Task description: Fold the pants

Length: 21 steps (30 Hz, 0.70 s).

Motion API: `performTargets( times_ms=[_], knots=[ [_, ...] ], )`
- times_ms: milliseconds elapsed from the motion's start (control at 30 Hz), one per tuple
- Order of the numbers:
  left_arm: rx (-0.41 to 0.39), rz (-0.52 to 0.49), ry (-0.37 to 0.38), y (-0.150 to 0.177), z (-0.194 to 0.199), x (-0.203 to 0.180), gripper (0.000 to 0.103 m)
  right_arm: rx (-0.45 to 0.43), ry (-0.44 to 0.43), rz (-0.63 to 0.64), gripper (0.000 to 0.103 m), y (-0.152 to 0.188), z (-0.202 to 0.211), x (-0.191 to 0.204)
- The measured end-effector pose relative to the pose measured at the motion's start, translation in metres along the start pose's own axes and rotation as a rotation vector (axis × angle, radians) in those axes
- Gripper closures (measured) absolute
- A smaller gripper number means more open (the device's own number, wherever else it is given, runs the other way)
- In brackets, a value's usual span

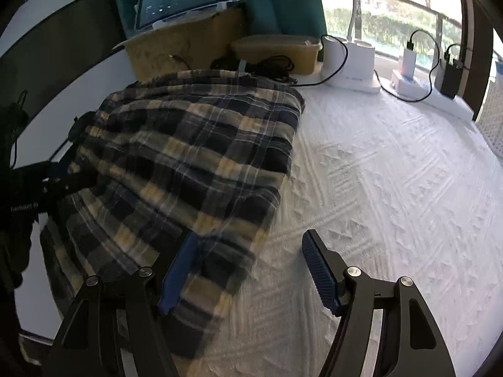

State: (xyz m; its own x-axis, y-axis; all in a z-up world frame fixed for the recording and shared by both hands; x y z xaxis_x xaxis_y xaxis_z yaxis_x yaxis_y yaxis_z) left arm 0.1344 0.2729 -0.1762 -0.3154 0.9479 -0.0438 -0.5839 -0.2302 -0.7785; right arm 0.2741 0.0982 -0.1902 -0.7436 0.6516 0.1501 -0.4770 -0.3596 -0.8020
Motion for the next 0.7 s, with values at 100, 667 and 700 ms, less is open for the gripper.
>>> performTargets(
  times_ms=[100, 667, 700],
  knots=[
    [0.002, -0.006, -0.012, 0.005, 0.002, 0.0, 0.038, 0.001, 0.015, 0.017, 0.032, 0.004, 0.004, 0.0],
    [-0.099, -0.039, -0.064, 0.003, 0.037, -0.012, 0.037, -0.009, 0.078, -0.044, 0.032, 0.018, 0.032, -0.029],
    [-0.109, -0.04, -0.065, 0.002, 0.04, -0.015, 0.037, -0.009, 0.078, -0.05, 0.032, 0.019, 0.035, -0.03]
  ],
)
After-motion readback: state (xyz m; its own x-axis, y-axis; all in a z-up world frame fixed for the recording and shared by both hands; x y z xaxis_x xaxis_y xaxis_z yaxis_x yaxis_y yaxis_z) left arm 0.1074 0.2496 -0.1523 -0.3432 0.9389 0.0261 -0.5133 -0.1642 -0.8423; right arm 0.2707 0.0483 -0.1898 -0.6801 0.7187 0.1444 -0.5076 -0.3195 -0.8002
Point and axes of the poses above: each gripper's, at about its wrist camera, not at the fingertips, and z roughly against the way its jaws point, x to its left, y to its underside, the point moved 6 cm from there along -z, roughly the way its jaws point, and after that the axes turned 15 degrees about -x, right-handed, at the moved point
